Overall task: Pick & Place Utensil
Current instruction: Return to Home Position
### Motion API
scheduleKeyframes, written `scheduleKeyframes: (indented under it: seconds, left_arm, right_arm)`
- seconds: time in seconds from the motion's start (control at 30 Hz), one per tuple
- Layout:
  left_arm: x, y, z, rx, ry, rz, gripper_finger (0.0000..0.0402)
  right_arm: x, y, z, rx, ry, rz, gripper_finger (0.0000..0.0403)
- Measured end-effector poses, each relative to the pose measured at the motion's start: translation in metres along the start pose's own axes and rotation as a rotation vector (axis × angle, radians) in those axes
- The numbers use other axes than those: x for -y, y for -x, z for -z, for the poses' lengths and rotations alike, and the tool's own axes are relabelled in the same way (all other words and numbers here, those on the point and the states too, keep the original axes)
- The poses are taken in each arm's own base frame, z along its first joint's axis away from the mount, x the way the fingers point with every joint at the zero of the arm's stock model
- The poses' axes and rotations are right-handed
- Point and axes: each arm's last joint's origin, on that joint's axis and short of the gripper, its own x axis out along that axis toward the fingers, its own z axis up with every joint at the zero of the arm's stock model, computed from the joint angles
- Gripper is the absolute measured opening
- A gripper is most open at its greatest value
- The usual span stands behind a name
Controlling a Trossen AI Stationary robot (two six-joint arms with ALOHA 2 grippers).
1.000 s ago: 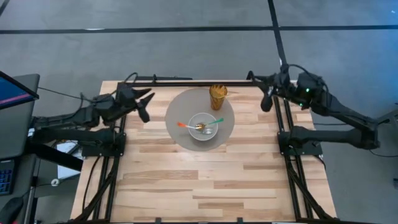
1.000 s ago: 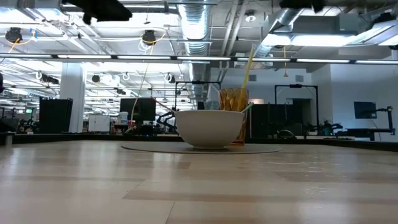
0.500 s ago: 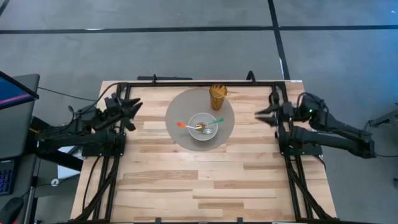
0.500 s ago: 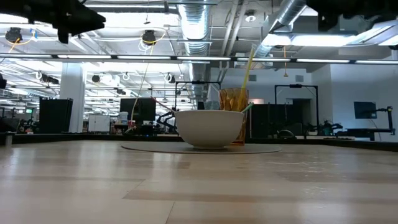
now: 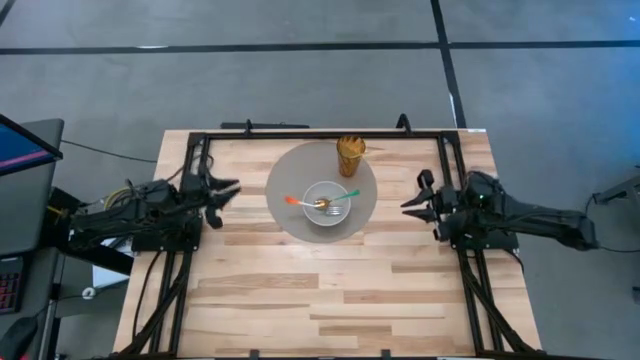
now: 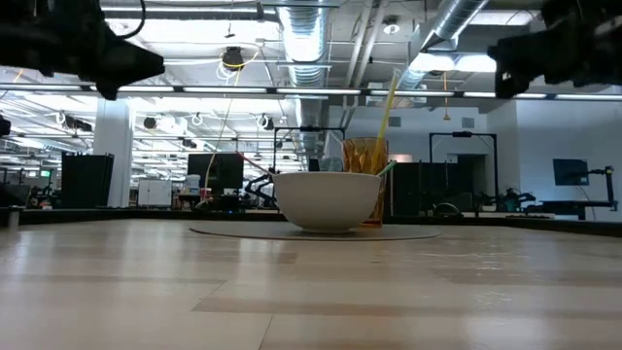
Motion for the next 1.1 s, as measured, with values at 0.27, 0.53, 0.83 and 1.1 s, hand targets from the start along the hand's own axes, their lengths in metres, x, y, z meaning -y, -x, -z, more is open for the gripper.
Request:
scheduleKeyframes:
  seconds: [0.27,0.53,0.83,1.1]
  left_arm:
    - [0.006,-0.003,0.015,-0.039,-0.026,0.181,0.0112]
    - [0.006,-0.004,0.020,-0.066,-0.045,0.196,0.0112]
    - [0.007,-0.010,0.042,-0.049,-0.040,0.206,0.0112]
    - [0.008,-0.010,0.044,-0.037,-0.038,0.238,0.0112]
  right_arm:
    - [-0.006,0.002,0.029,0.016,-0.064,-0.037,0.0067]
    - [-0.008,0.006,0.033,0.018,-0.111,-0.036,0.0067]
    - [-0.006,0.006,0.037,-0.018,-0.089,0.030,0.0067]
    - [-0.006,0.006,0.037,-0.018,-0.086,0.030,0.0067]
